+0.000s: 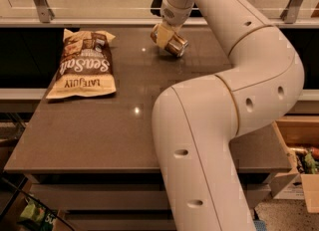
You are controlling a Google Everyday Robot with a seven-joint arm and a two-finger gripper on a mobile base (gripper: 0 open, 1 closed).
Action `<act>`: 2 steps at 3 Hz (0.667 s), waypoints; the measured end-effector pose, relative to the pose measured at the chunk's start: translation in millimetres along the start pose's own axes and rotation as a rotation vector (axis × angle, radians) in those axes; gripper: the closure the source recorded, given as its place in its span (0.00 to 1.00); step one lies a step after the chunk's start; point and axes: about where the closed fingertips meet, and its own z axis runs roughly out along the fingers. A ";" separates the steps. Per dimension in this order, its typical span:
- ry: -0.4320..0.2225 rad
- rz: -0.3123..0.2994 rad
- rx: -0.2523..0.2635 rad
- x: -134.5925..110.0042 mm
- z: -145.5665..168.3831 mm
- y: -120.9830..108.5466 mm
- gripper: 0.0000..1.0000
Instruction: Knock orange can over
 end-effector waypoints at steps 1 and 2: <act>0.001 0.000 -0.001 -0.8 3.3 -0.1 0.82; 0.003 0.000 -0.004 -1.3 7.7 0.4 0.59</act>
Offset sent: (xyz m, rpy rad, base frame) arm 0.0013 0.0011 -0.0023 0.0000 0.0009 0.0003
